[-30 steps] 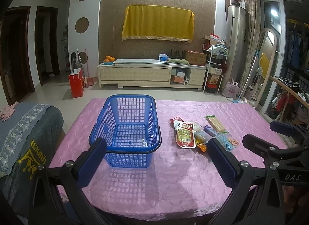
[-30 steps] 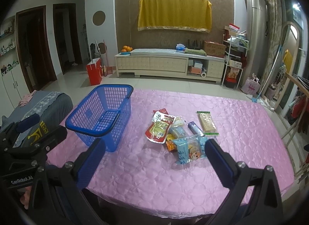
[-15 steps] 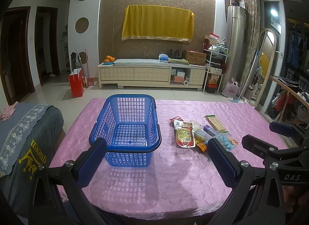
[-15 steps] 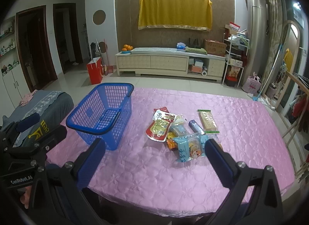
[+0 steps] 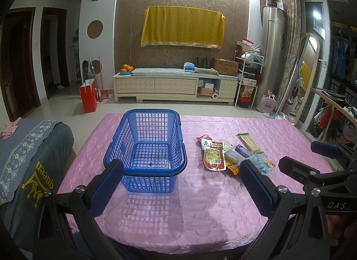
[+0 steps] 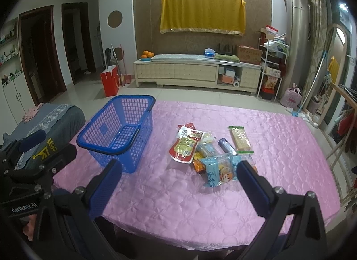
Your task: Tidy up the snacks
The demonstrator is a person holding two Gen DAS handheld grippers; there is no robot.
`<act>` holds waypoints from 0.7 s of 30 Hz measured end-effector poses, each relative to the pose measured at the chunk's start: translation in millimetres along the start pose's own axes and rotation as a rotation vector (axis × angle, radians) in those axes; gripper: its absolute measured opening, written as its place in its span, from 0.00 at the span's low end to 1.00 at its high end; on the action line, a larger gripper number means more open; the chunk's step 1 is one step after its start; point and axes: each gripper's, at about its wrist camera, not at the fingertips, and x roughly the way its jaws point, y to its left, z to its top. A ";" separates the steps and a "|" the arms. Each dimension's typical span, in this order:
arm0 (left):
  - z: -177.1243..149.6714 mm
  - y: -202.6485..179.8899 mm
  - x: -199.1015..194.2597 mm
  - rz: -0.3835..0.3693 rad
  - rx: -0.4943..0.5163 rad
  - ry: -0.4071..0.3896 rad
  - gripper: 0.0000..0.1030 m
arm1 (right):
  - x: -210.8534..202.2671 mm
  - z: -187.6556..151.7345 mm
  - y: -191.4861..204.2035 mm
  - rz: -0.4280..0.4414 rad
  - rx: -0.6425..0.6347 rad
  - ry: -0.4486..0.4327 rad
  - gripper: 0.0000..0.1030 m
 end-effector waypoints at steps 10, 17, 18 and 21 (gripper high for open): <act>1.0 0.6 -0.1 -0.002 0.001 0.007 1.00 | 1.2 0.1 0.5 0.003 0.001 0.000 1.00; 6.4 -4.3 1.7 -0.009 0.014 0.010 1.00 | 3.4 2.9 -7.1 -0.001 0.003 0.000 1.00; 7.8 -6.3 2.8 -0.012 0.017 0.010 1.00 | 3.4 4.1 -10.1 -0.003 0.004 -0.002 1.00; 11.6 -12.9 7.4 -0.022 0.029 0.015 1.00 | 5.2 7.2 -22.4 -0.012 0.009 -0.004 1.00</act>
